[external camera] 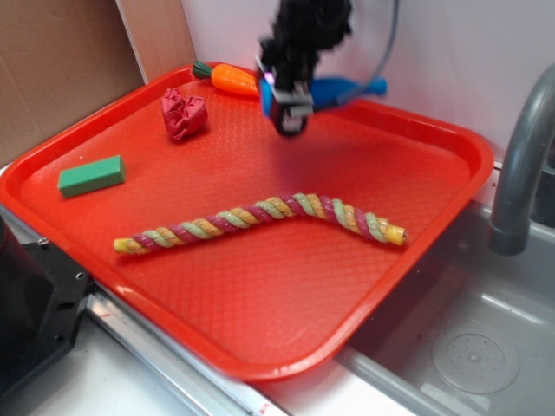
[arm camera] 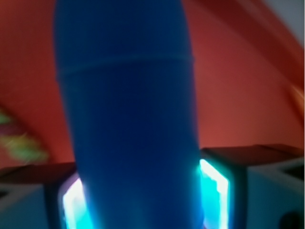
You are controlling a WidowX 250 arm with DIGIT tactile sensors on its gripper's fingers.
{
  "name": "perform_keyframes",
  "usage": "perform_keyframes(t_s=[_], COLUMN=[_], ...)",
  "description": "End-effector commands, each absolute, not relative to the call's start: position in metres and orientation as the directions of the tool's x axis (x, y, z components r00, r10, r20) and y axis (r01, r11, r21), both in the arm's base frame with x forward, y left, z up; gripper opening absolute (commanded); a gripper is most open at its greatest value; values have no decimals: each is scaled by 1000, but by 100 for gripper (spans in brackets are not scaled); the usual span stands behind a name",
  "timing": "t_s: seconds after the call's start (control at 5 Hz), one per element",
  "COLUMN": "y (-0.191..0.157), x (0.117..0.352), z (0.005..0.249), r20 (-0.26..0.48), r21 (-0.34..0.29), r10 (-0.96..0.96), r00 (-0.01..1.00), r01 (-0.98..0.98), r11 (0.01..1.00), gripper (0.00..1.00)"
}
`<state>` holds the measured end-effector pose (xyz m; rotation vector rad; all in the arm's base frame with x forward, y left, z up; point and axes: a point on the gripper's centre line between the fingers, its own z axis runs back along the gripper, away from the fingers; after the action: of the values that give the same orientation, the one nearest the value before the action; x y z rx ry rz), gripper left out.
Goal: Grab the blue bottle.
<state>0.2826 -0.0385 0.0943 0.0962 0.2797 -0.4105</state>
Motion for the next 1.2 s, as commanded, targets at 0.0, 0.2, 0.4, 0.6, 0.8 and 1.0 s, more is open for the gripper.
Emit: perform_keyframes(t_s=[0.0, 0.2, 0.4, 0.6, 0.8, 1.0], y=[-22, -16, -19, -21, -21, -19], x=[229, 216, 218, 221, 223, 224], z=[211, 244, 240, 237, 235, 233], r20=[-163, -146, -133, -119, -118, -114], r21=[1, -3, 66, 81, 70, 54], r10=[-153, -70, -8, 1, 0, -3], r00=[975, 987, 991, 993, 993, 993], r01=[155, 71, 17, 9, 8, 10], r11=[988, 997, 998, 997, 997, 998], gripper=[0, 0, 0, 0, 0, 0])
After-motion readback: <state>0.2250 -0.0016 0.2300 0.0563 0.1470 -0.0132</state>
